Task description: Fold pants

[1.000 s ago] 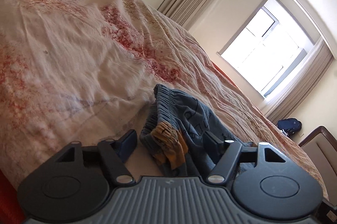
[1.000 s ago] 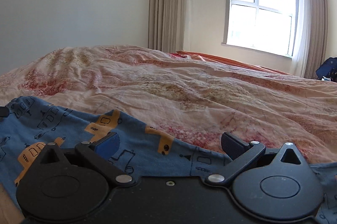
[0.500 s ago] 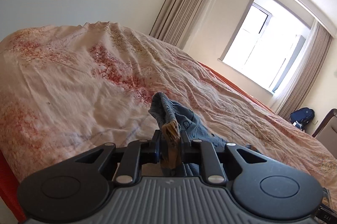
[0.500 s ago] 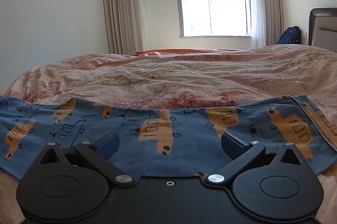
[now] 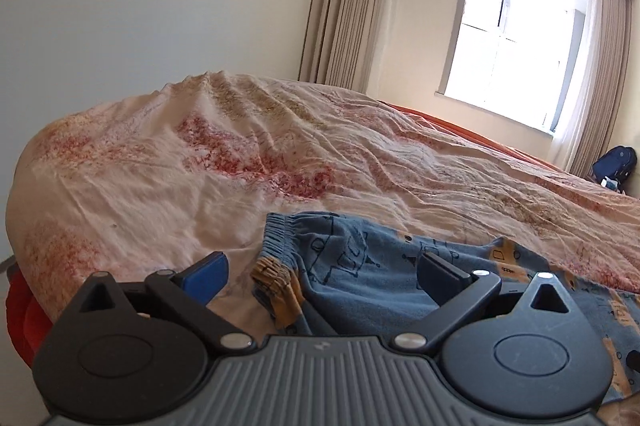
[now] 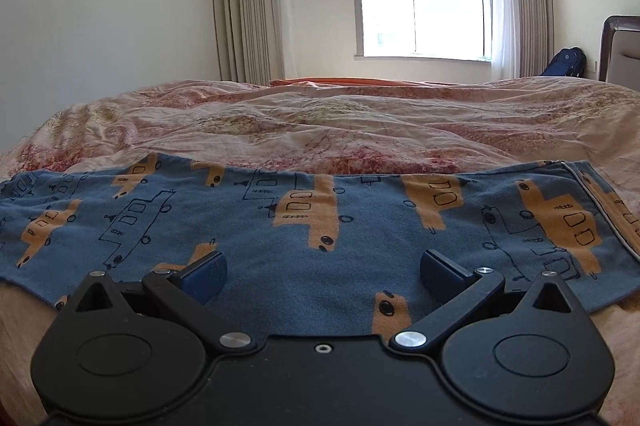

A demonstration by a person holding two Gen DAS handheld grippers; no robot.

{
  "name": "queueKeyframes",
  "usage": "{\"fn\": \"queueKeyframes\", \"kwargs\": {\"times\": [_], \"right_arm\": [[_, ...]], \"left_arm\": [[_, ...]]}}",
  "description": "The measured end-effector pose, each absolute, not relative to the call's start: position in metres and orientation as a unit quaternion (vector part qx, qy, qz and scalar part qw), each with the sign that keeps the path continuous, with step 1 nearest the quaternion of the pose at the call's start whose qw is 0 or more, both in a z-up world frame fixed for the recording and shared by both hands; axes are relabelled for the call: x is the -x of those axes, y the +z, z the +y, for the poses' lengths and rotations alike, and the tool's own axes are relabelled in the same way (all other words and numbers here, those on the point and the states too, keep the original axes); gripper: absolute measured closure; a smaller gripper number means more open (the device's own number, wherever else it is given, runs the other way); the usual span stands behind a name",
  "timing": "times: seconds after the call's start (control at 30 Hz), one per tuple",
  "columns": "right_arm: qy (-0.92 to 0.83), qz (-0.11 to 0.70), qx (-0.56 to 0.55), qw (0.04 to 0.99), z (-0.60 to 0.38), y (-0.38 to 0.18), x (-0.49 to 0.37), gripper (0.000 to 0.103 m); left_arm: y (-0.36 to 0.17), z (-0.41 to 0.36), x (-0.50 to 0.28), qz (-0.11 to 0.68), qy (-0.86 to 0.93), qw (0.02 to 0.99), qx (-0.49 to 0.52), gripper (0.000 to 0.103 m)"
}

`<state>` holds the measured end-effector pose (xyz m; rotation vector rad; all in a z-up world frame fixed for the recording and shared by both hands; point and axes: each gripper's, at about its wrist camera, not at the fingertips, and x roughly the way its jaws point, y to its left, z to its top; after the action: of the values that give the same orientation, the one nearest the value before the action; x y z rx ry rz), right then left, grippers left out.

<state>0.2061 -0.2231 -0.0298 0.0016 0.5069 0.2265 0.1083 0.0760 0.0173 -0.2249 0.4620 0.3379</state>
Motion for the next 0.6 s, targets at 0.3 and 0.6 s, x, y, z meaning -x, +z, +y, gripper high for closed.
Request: {"fn": "queueKeyframes", "kwargs": {"times": [0.3,0.6], "right_arm": [[0.137,0.242,0.003,0.960,-0.282,-0.027,-0.184,0.000],[-0.018,0.247,-0.106,0.963,-0.398,-0.025,-0.187,0.000]], "left_arm": [[0.006,-0.030,-0.155,0.275,-0.004,0.958,0.087,0.000],[-0.024,-0.130,-0.209,0.296,-0.135,0.941,0.099,0.001]]}}
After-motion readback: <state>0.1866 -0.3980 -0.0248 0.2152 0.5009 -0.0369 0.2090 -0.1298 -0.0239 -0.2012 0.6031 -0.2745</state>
